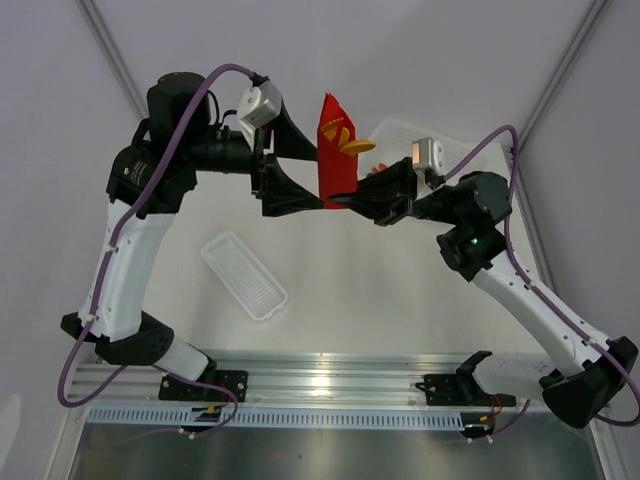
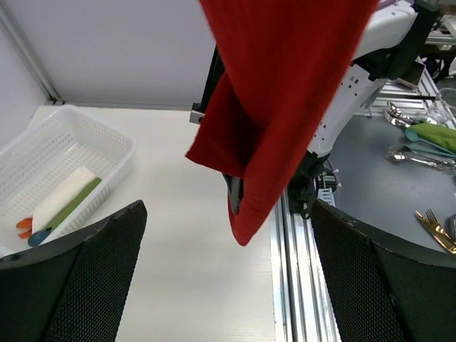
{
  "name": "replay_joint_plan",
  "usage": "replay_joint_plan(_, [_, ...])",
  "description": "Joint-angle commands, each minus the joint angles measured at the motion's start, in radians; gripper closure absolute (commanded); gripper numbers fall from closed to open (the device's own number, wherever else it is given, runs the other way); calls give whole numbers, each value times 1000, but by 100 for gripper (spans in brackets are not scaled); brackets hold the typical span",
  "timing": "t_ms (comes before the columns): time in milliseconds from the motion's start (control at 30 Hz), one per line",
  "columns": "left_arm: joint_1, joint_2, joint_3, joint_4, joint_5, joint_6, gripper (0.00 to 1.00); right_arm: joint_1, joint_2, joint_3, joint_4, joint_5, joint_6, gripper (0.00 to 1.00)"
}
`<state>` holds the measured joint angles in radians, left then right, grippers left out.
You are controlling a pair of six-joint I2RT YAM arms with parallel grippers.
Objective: Place the utensils on the paper napkin and roll it up
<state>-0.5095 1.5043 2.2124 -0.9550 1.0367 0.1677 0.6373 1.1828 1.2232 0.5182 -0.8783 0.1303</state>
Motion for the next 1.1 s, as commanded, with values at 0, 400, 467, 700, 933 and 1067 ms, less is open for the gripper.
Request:
replay_joint_plan(0, [-17,17,59,54,42,-36,1,13,11,61,49,-45,-55,100])
replay_joint_plan(400, [-73,56,82,78,60,-69,14,30,57,84,48,-47,-49,100])
replay_joint_plan(467, [-78,56,81,78,60,-74,19,30,58,82,49,-44,-49,100])
replay_joint_plan(700, [-81,56,76,93,20,-108,47,32,52,73,26,-27,-64,100])
replay_joint_plan(933, [-81,53,78,120,-27,-140,63,32,44,61,11,-5,-70,100])
replay_joint_plan(1067, [-81,53,79,119,-36,-145,71,30,43,55,-3,1,-75,100])
